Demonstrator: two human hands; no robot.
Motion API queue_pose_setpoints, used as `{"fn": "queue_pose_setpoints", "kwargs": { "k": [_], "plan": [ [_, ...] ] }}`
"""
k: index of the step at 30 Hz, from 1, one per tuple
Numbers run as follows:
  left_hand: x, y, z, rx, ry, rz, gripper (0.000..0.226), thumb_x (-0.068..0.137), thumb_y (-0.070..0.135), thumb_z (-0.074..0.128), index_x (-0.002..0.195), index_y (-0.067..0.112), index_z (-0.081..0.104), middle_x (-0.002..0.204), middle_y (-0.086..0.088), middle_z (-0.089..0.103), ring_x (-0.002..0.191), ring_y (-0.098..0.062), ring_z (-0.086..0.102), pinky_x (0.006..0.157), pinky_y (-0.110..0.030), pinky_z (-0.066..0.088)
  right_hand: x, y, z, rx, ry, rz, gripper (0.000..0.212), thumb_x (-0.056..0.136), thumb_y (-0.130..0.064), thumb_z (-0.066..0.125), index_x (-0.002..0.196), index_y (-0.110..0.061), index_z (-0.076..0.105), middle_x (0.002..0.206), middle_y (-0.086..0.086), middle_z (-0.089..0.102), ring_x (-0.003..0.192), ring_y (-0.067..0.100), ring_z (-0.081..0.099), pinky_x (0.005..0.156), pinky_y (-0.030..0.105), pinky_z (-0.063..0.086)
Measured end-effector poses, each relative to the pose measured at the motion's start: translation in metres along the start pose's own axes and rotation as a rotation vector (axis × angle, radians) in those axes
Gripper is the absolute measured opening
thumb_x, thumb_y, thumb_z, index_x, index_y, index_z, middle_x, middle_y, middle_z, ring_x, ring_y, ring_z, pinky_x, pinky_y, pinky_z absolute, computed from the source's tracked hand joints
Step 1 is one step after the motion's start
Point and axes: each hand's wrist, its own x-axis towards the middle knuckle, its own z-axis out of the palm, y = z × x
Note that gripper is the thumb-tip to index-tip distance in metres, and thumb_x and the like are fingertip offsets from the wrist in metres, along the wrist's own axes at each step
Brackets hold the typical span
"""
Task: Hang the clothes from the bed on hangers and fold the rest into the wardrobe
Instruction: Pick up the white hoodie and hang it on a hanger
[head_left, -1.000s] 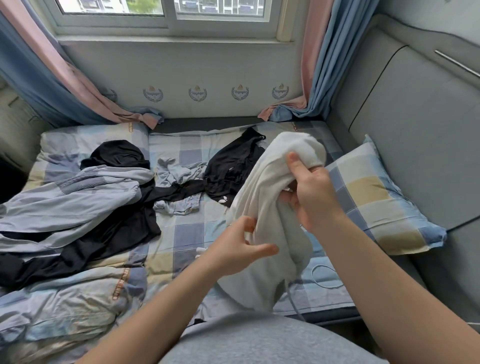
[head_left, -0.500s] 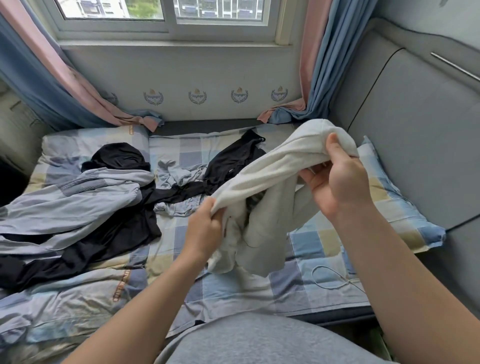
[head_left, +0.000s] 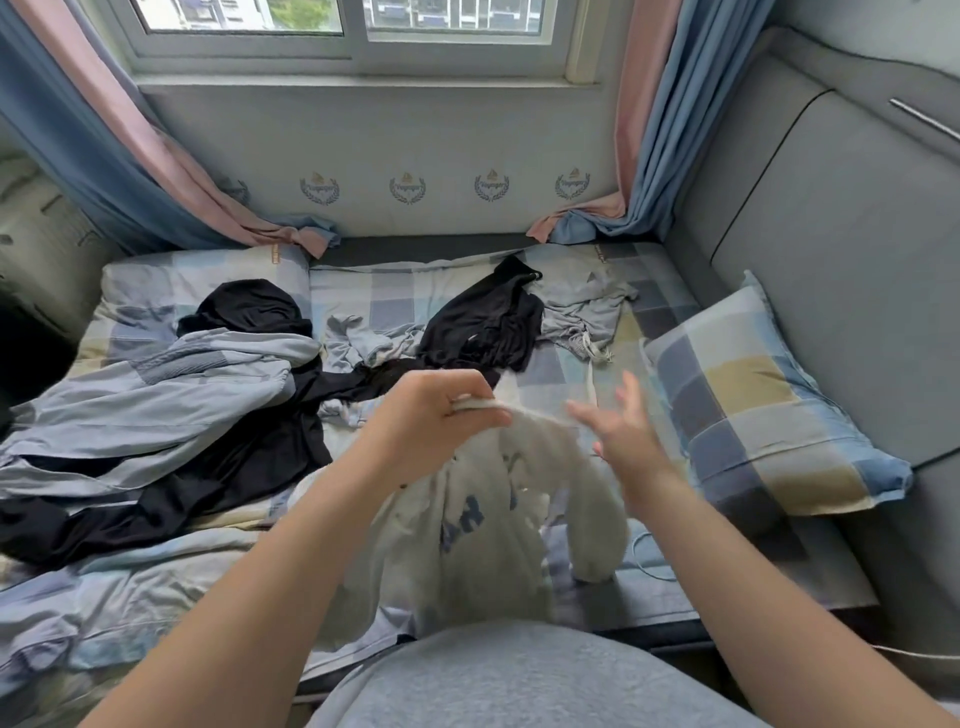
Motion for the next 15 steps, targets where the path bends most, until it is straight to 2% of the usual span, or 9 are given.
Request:
{"fn": "queue_pose_setpoints", "kwargs": {
  "k": [1, 3, 5, 7, 9, 10, 12, 13, 15],
  "plan": [
    [0.001, 0.003, 0.004, -0.027, -0.012, -0.008, 0.018, 0.082, 0.035, 0.081, 0.073, 0.024, 0.070, 0.062, 0.008, 0.057, 0.051, -0.003, 0.043, 0.050, -0.017, 0.034, -0.007, 0.000, 0.007, -0.090, -0.170, -0.083, 0.094, 0.079, -0.043, 0.076, 0.156, -0.038, 0.021, 0.153, -0.024, 0.026, 0.138, 0.001, 0.033, 0.111, 0.031, 0.034],
    [0.004, 0.005, 0.008, -0.049, -0.025, -0.021, 0.021, 0.082, 0.034, 0.080, 0.070, 0.021, 0.069, 0.058, 0.010, 0.053, 0.051, -0.003, 0.041, 0.051, -0.019, 0.034, -0.019, 0.000, 0.025, -0.271, -0.546, -0.102, 0.083, 0.073, -0.049, 0.079, 0.145, -0.050, 0.037, 0.141, -0.038, 0.040, 0.124, -0.016, 0.045, 0.096, 0.011, 0.041],
    [0.005, 0.002, 0.007, -0.031, -0.047, -0.023, 0.026, 0.084, 0.036, 0.077, 0.067, 0.020, 0.066, 0.056, 0.012, 0.049, 0.051, -0.005, 0.039, 0.051, -0.020, 0.033, -0.028, 0.005, 0.043, -0.366, -0.729, -0.064, 0.063, 0.077, -0.043, 0.080, 0.131, -0.051, 0.049, 0.122, -0.035, 0.060, 0.112, -0.015, 0.055, 0.086, 0.008, 0.046],
    [0.005, -0.004, 0.001, -0.036, -0.056, -0.020, 0.028, 0.086, 0.036, 0.076, 0.067, 0.018, 0.064, 0.056, 0.012, 0.048, 0.051, -0.005, 0.038, 0.051, -0.018, 0.032, -0.031, 0.012, 0.056, -0.367, -0.716, -0.133, 0.031, 0.090, -0.028, 0.073, 0.116, -0.039, 0.059, 0.097, -0.025, 0.068, 0.089, -0.008, 0.062, 0.076, 0.010, 0.045],
    [0.002, -0.013, -0.004, -0.032, -0.044, -0.031, 0.026, 0.085, 0.036, 0.076, 0.069, 0.018, 0.064, 0.056, 0.013, 0.048, 0.051, -0.004, 0.038, 0.051, -0.016, 0.031, -0.032, 0.012, 0.062, -0.339, -0.641, -0.208, 0.004, 0.099, -0.018, 0.062, 0.098, -0.014, 0.061, 0.076, -0.006, 0.057, 0.070, 0.008, 0.051, 0.067, 0.025, 0.039],
    [0.001, -0.018, -0.005, -0.033, -0.028, -0.044, 0.025, 0.084, 0.035, 0.077, 0.069, 0.019, 0.064, 0.056, 0.014, 0.048, 0.051, -0.004, 0.039, 0.051, -0.016, 0.031, -0.033, 0.011, 0.063, -0.311, -0.623, -0.218, 0.015, 0.101, -0.017, 0.059, 0.091, -0.005, 0.058, 0.072, 0.001, 0.049, 0.067, 0.013, 0.044, 0.064, 0.030, 0.034],
    [0.000, -0.028, -0.007, -0.047, 0.018, -0.086, 0.021, 0.085, 0.034, 0.076, 0.072, 0.022, 0.065, 0.058, 0.013, 0.049, 0.052, -0.004, 0.039, 0.052, -0.016, 0.033, -0.033, 0.011, 0.062, -0.216, -0.584, -0.213, 0.024, 0.102, -0.013, 0.056, 0.084, 0.003, 0.053, 0.070, 0.004, 0.041, 0.065, 0.014, 0.038, 0.061, 0.030, 0.030],
    [0.000, -0.033, -0.007, -0.044, 0.045, -0.109, 0.018, 0.087, 0.034, 0.075, 0.075, 0.024, 0.066, 0.062, 0.013, 0.053, 0.054, -0.005, 0.042, 0.054, -0.016, 0.035, -0.032, 0.011, 0.062, -0.176, -0.537, -0.215, 0.022, 0.102, -0.011, 0.056, 0.084, 0.002, 0.055, 0.069, 0.001, 0.042, 0.064, 0.011, 0.039, 0.060, 0.026, 0.031],
    [-0.002, -0.047, -0.006, 0.012, 0.135, -0.152, 0.016, 0.091, 0.039, 0.069, 0.081, 0.026, 0.066, 0.077, 0.009, 0.062, 0.066, -0.006, 0.053, 0.063, -0.019, 0.040, -0.032, 0.010, 0.061, -0.037, -0.459, -0.178, 0.014, 0.101, -0.008, 0.056, 0.091, -0.004, 0.065, 0.074, -0.002, 0.059, 0.071, 0.007, 0.054, 0.067, 0.021, 0.045]
  ]
}}
